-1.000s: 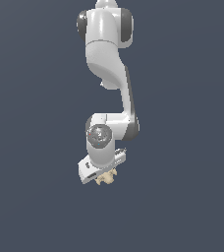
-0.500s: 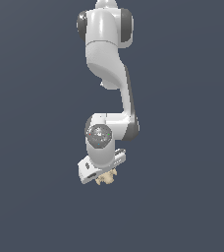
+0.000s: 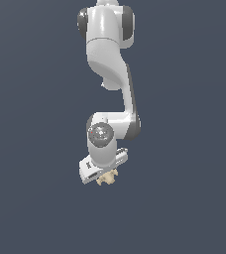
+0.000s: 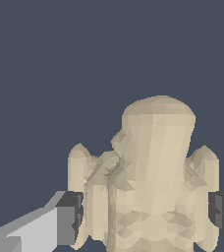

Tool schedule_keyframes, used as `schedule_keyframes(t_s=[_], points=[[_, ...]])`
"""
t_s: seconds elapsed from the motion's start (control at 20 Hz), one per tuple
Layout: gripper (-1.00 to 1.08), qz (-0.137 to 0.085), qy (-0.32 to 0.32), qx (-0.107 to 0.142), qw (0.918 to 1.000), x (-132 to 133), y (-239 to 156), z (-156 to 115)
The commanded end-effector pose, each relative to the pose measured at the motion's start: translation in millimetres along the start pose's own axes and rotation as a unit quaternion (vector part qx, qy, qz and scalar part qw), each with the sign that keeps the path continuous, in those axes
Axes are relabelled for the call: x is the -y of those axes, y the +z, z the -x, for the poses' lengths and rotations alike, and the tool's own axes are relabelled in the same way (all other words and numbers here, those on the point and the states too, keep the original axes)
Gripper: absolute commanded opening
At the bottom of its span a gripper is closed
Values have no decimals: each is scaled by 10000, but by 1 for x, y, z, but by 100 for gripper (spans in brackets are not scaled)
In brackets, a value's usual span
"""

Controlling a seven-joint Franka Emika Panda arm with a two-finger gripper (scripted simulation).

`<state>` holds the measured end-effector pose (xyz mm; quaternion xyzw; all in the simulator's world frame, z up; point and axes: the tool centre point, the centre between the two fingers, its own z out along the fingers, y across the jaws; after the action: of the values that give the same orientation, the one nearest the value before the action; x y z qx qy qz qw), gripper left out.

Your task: Pick up the object and move it to a goal position.

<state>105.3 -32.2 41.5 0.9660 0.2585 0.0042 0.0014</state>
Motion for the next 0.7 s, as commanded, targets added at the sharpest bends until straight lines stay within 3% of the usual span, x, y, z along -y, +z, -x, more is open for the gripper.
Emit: schedule_keyframes(t_s=[0.0, 0.65], points=[[-100, 3, -1, -4, 10000, 3, -6, 2], [-100, 3, -2, 6, 10000, 40, -71, 27]])
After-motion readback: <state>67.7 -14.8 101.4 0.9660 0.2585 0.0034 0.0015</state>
